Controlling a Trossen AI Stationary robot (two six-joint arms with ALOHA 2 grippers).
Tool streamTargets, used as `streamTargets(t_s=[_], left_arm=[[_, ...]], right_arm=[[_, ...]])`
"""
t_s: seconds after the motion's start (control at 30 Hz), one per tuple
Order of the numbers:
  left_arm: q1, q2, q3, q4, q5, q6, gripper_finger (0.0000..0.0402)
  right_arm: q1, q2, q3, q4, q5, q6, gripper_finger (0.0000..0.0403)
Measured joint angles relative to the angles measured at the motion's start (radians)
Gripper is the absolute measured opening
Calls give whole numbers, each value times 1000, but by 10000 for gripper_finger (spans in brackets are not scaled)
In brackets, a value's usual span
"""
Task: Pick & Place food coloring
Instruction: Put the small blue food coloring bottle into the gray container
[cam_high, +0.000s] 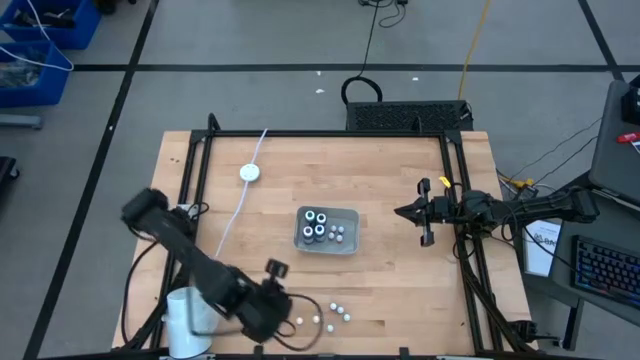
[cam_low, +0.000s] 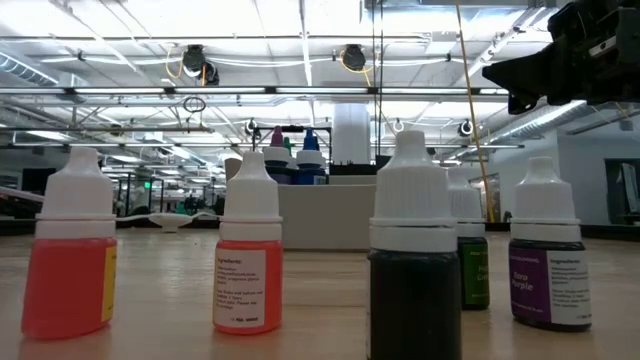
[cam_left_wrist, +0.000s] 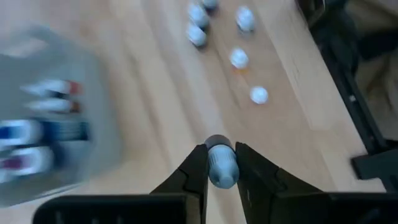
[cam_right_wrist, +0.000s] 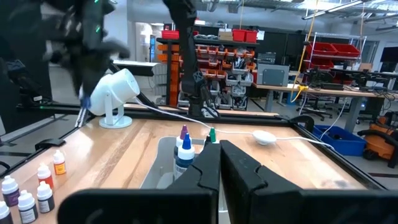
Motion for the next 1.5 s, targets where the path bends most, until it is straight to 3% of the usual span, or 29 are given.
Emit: streamTargets(t_s=[0.2,0.4,0.5,0.63,0.77,0.87,1.03,1.27,1.37,1.5], left_arm=[[26,-297,-292,131,-118,-55,66],[107,-551,-632,367,-134,-221,62],[146,-606,-714,474,-134,-246,63],[185,-589,-720,529,-90,-202,63],[221,-496,-639,552,-78,-163,64],[262,-378,-506,556,-73,-167,64],[318,-128,-196,459,-5,-64,64],[414,164,216,260,-2,77,65],[458,247,311,217,26,124,65],[515,313,341,203,73,159,65]], right_arm=[[0,0,0,-5,0,0,4],[0,0,0,-10,0,-1,4],[0,0,0,-9,0,-2,4],[0,0,0,-8,0,-1,4],[0,0,0,-8,1,-1,4],[0,0,0,-7,1,-1,4],[0,0,0,-7,1,0,4],[0,0,0,-7,1,0,4],[0,0,0,-11,1,0,4],[0,0,0,-38,1,0,4]])
